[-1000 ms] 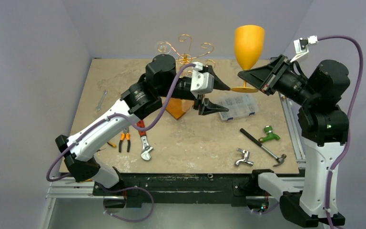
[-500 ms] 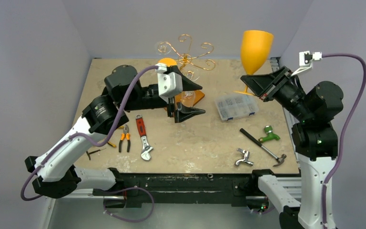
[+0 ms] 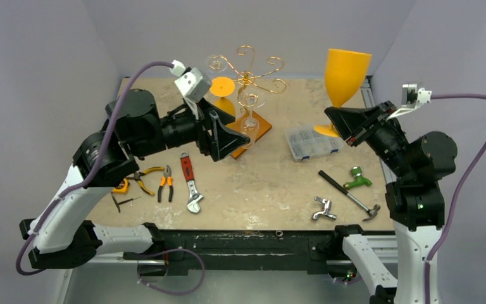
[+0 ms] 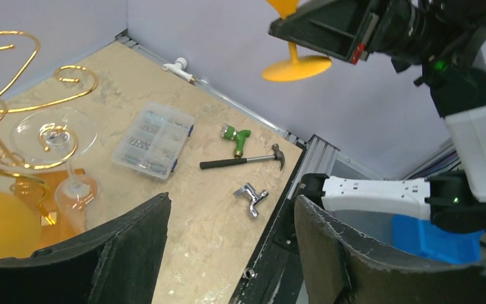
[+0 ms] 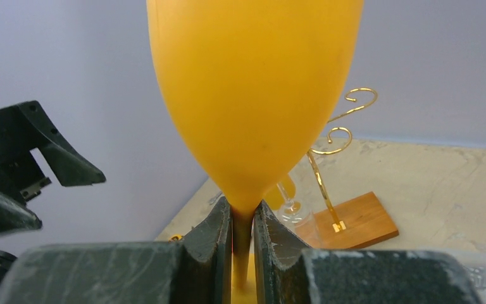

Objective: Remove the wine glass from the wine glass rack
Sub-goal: Place the wine glass at the center of the board.

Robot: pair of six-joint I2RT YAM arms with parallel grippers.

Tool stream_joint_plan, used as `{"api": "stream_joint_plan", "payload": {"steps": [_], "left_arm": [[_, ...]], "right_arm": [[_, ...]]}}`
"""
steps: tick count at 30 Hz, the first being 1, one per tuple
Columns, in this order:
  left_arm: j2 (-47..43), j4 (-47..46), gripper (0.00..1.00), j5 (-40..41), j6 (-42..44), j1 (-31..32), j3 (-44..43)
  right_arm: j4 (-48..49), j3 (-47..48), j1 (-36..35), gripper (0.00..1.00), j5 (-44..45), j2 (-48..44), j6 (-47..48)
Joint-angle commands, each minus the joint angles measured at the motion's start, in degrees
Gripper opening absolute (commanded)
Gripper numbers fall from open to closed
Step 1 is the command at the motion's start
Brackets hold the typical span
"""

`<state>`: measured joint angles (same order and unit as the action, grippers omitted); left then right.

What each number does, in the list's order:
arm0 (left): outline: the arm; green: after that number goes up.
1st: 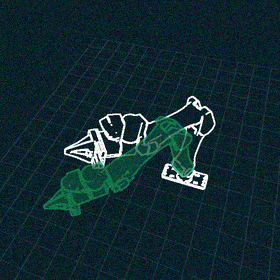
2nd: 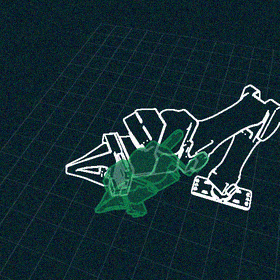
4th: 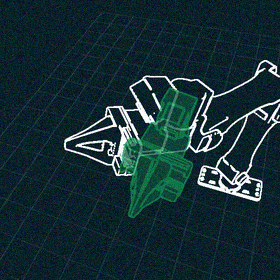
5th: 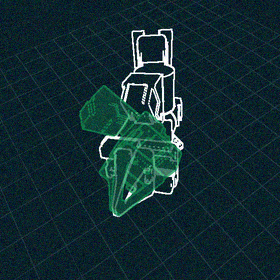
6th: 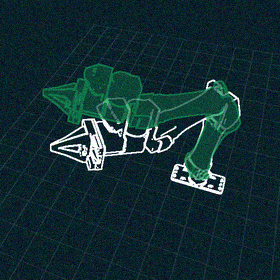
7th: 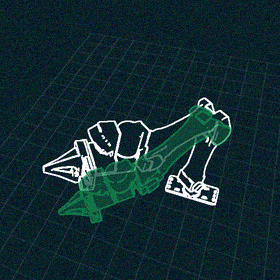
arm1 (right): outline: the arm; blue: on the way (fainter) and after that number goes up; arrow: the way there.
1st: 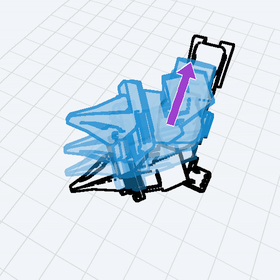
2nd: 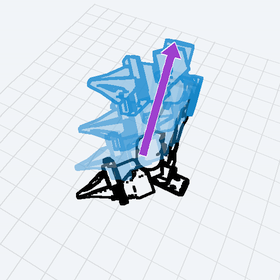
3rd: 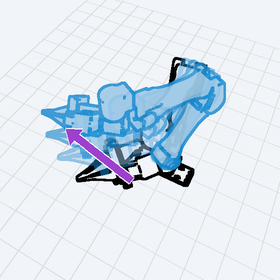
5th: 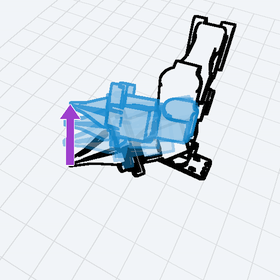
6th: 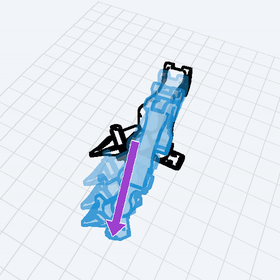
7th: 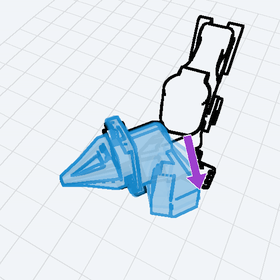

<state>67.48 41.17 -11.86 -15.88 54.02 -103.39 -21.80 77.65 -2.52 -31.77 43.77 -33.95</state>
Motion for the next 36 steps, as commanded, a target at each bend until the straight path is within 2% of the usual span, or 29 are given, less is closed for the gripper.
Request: {"api": "stream_joint_plan", "payload": {"steps": [1, 6, 11, 15, 18, 23, 30, 36], "left_arm": [[-2.5, 7.4, 0.69, 7.9, -11.9, 0.0, -3.3], [-3.8, 11.2, 0.67, 9.6, -13.1, 0.0, -3.1], [-1.7, 16.6, 0.70, 9.2, -10.7, -0.8, -7.6], [2.2, 20.5, 0.69, 1.3, -13.5, -6.2, -13.8], [3.7, 21.8, 0.69, -3.1, -14.2, -9.8, -15.1], [6.8, 21.5, 0.69, -5.3, -14.8, -12.8, -19.6], [15.4, 26.2, 0.69, -6.7, -17.0, -15.9, -33.7], [15.1, 24.6, 0.67, -9.1, -16.5, -17.4, -30.3]], "right_arm": [[6.8, -5.9, -0.1, 0.00, 2.5, -5.0, 3.6], [1.6, -7.2, -0.1, 0.00, 1.1, -5.4, 11.8], [2.8, -12.3, -0.1, 0.00, 1.0, -8.8, 19.1], [-0.2, -12.7, -0.2, 0.00, 1.1, -9.8, 25.0], [-0.2, -13.1, -0.1, 0.00, 0.2, -10.3, 26.0], [3.0, -14.0, -0.1, 0.00, -0.8, -11.1, 27.0], [10.8, -17.7, -0.2, 0.00, -4.6, -9.5, 26.4], [26.7, -25.0, -0.8, 0.00, -4.6, -8.8, 21.3]]}}
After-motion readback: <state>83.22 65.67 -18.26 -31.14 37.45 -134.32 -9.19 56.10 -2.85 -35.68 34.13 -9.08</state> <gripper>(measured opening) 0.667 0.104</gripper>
